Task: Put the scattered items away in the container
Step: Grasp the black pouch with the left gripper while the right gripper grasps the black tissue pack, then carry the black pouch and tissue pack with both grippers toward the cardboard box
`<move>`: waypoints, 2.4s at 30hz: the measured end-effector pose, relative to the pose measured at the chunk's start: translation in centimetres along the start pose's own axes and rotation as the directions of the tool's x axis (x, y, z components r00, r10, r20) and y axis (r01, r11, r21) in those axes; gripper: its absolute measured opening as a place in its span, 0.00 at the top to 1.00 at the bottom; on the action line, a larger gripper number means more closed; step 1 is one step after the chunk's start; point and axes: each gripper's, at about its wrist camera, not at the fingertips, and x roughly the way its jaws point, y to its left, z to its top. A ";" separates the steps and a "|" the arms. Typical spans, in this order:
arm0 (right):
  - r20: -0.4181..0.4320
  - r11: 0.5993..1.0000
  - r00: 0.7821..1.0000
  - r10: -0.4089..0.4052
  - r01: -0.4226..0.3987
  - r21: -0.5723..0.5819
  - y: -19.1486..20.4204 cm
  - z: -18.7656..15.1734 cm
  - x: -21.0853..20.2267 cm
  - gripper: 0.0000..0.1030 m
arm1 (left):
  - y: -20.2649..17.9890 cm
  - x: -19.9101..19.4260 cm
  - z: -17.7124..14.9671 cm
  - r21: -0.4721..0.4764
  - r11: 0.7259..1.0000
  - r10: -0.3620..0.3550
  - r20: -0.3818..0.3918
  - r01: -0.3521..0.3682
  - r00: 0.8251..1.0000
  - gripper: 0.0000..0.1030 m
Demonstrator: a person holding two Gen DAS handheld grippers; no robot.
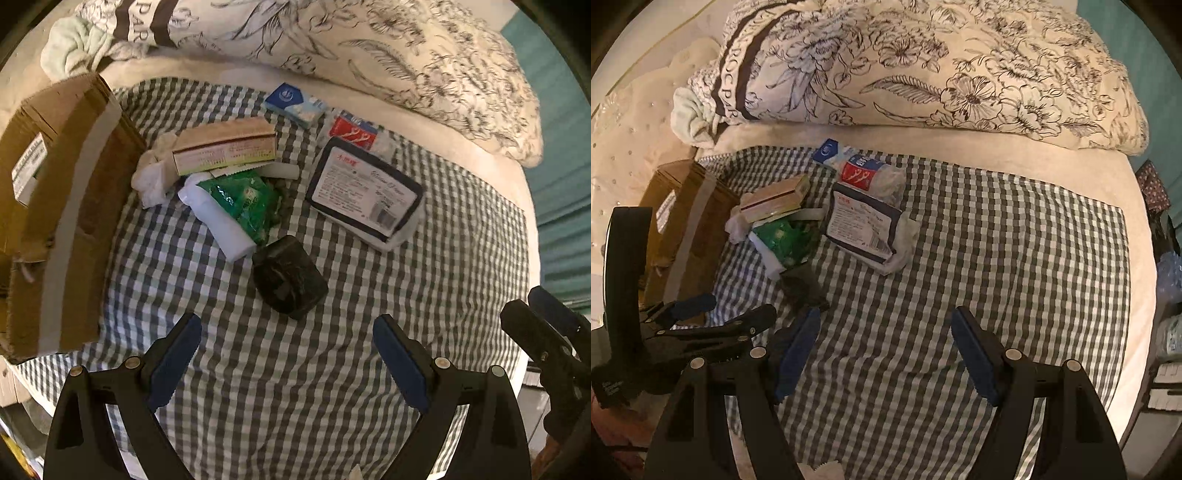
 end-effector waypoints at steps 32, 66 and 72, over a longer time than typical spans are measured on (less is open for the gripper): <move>-0.166 0.997 0.986 0.018 -0.030 -0.074 -1.4 8.1 14.4 0.29 | -0.4 11.0 2.2 -0.054 0.998 0.018 -0.157 -0.027 0.987 0.25; -0.105 0.998 0.992 0.063 -0.065 -0.013 0.5 3.2 3.2 0.84 | 2.1 0.4 1.3 0.013 0.999 -0.050 0.058 0.050 0.997 0.34; -0.027 0.999 0.998 0.053 -0.053 -0.012 2.0 2.5 -1.4 0.84 | 2.3 -4.1 0.5 0.047 0.998 -0.053 0.114 0.048 0.992 0.34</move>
